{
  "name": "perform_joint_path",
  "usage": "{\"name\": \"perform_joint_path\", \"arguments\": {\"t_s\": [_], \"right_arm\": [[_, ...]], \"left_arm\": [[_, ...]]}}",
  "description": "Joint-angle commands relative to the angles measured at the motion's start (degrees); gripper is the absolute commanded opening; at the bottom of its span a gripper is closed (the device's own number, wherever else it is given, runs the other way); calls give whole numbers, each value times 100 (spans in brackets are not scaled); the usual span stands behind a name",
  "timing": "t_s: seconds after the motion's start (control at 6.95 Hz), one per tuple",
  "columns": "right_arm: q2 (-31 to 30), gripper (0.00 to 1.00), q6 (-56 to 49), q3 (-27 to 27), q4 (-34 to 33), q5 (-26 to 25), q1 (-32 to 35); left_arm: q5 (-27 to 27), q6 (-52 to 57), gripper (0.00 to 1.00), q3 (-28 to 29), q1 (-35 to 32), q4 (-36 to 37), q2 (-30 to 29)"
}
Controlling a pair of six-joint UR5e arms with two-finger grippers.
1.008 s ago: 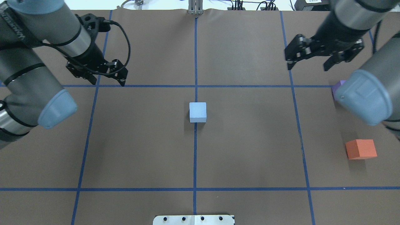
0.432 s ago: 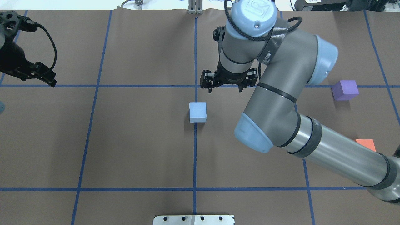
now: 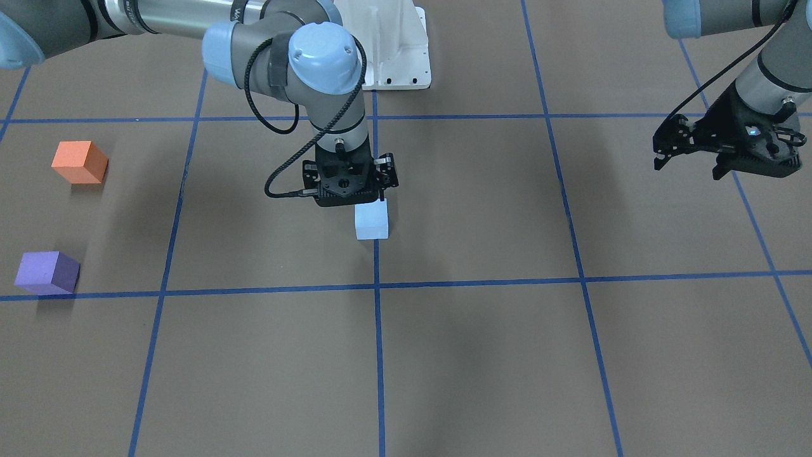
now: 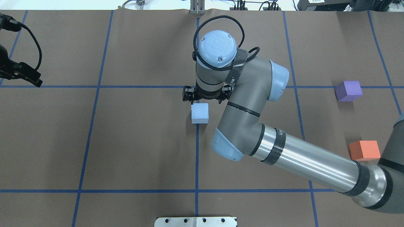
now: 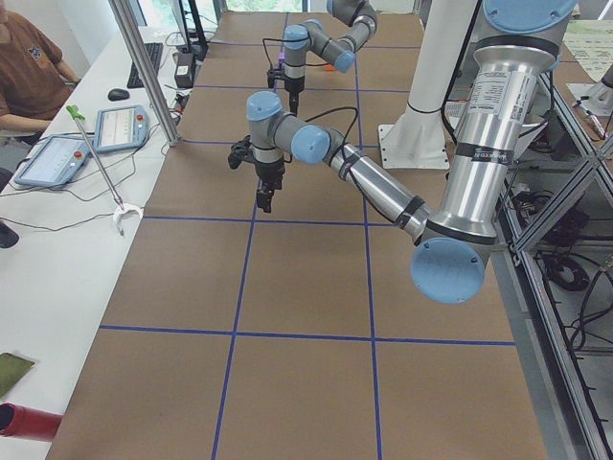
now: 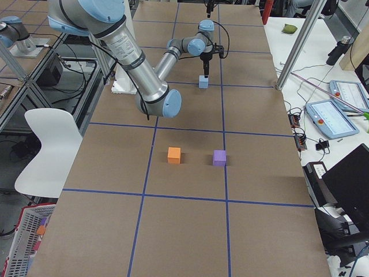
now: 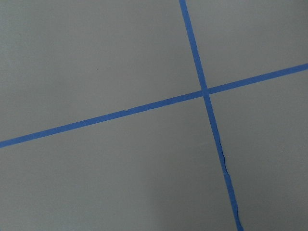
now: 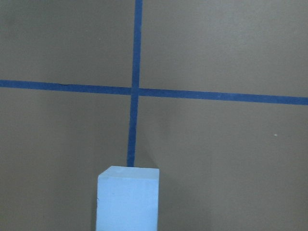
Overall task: Place blue block between orange and purple blocks
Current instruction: 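Lower the right gripper onto the light blue cube and close it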
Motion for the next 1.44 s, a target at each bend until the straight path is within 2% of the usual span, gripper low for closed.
{"name": "perform_joint_path", "arguments": {"t_s": [0.0,1.3], "right_arm": [[329,100,131,-630,166,-100,-118],[364,100,70,-1133,175,-311,-294]], "left_arm": [[19,13,100,15,-5,-1,-2],[36,13,100,59,4,-1,-29]]}}
